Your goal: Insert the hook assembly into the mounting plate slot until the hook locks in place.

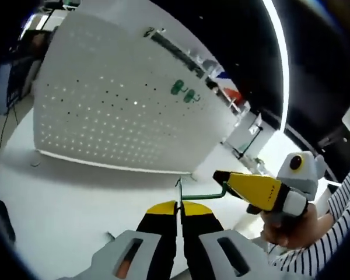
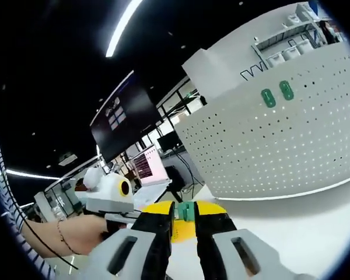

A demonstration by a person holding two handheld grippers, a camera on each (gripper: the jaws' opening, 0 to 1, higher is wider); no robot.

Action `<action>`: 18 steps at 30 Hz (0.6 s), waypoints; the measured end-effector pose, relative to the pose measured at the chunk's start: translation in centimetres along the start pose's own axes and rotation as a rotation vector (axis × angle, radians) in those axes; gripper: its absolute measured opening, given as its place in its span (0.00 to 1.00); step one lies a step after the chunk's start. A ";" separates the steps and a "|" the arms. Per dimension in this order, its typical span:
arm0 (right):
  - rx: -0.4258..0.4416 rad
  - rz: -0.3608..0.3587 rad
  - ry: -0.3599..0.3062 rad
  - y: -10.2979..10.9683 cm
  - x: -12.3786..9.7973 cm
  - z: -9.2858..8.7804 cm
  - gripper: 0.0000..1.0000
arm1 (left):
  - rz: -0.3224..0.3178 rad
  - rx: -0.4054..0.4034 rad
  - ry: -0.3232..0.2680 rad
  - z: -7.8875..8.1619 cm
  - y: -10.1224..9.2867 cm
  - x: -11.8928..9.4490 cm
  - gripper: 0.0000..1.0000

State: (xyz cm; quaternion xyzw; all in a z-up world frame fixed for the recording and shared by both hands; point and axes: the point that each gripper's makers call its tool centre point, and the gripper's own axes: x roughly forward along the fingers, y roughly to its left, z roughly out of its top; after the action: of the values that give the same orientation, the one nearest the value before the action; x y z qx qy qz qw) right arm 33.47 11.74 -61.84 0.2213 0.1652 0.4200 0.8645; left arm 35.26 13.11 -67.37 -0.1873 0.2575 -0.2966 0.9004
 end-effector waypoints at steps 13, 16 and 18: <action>0.073 0.012 0.040 -0.1 1.1 -0.6 0.11 | 0.034 0.274 -0.044 1.6 -1.3 0.0 0.01; 0.075 0.013 0.042 0.0 1.2 -0.6 0.11 | 0.042 0.314 -0.051 1.9 -1.5 -0.1 0.01; 0.076 0.014 0.039 0.0 1.2 -0.5 0.09 | 0.042 0.344 -0.051 1.9 -1.5 0.0 0.01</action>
State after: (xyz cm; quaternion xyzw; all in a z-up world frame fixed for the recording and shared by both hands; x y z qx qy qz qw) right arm 33.94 12.86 -62.37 0.2469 0.1965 0.4236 0.8491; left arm 35.71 12.33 -65.08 -0.0326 0.1838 -0.3127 0.9313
